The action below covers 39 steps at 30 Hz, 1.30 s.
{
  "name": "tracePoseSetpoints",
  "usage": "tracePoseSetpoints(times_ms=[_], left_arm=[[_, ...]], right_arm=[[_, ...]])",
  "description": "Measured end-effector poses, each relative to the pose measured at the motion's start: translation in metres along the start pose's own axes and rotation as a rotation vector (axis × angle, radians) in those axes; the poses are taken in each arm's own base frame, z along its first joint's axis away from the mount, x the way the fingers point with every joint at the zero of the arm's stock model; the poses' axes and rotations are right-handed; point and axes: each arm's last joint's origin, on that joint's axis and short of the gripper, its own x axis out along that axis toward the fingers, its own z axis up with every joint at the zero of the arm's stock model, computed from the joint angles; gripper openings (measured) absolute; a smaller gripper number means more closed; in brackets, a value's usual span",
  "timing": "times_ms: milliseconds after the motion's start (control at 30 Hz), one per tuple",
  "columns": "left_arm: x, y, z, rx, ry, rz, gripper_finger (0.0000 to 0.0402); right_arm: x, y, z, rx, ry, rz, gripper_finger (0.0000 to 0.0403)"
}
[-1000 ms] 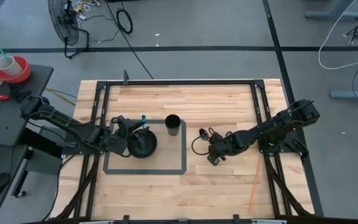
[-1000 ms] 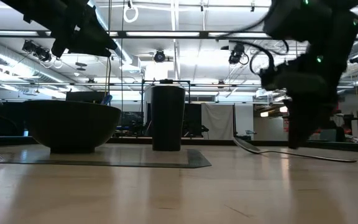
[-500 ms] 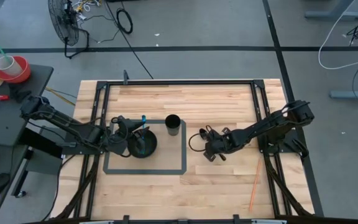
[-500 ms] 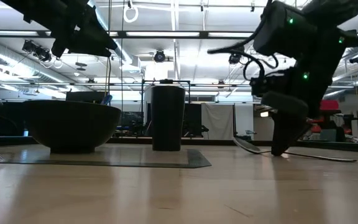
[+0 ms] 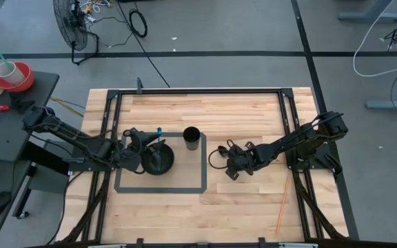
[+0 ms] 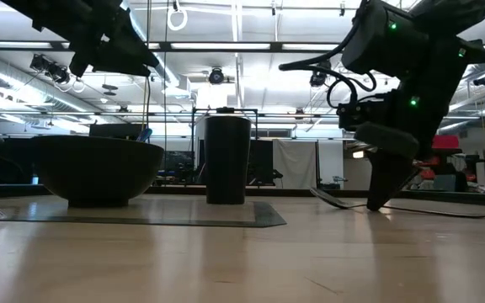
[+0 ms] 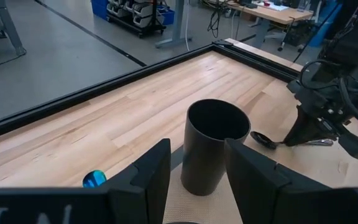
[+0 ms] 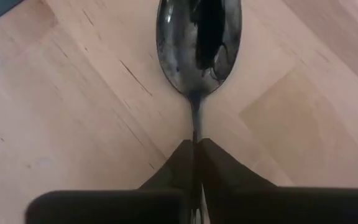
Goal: Pick & Place Utensil
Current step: Put the black spoon into the black bowl on the gray placemat
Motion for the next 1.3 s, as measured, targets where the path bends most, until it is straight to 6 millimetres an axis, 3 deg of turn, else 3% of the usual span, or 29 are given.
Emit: tracePoseSetpoints(times_ms=[100, 267, 567, 867, 1100, 1200, 1300], left_arm=[[0.000, 0.000, 0.000, -0.025, 0.004, -0.006, 0.0156], [0.002, -0.003, -0.003, -0.098, 0.036, -0.035, 0.0156], [0.019, -0.030, -0.016, -0.203, -0.053, -0.035, 0.0156], [0.039, -0.044, -0.019, -0.287, -0.078, -0.107, 0.0175], [0.055, -0.048, -0.013, -0.248, 0.125, -0.434, 0.0244], [0.059, -0.054, -0.002, -0.233, 0.208, -0.559, 0.0255], [0.065, -0.058, 0.005, -0.198, 0.313, -0.571, 0.0255]], right_arm=[[-0.003, 0.000, 0.001, -0.011, -0.005, 0.009, 0.0008], [-0.023, 0.008, 0.006, -0.084, 0.013, -0.033, 0.0016], [-0.082, 0.059, 0.025, -0.167, -0.292, -0.009, 0.0008], [-0.095, 0.073, 0.029, -0.226, -0.405, 0.028, 0.0008], [-0.099, 0.082, 0.026, -0.582, -0.414, 0.065, 0.0008], [-0.102, 0.087, 0.022, -0.727, -0.421, 0.090, 0.0008], [-0.104, 0.090, 0.017, -0.862, -0.421, 0.104, 0.0008]])
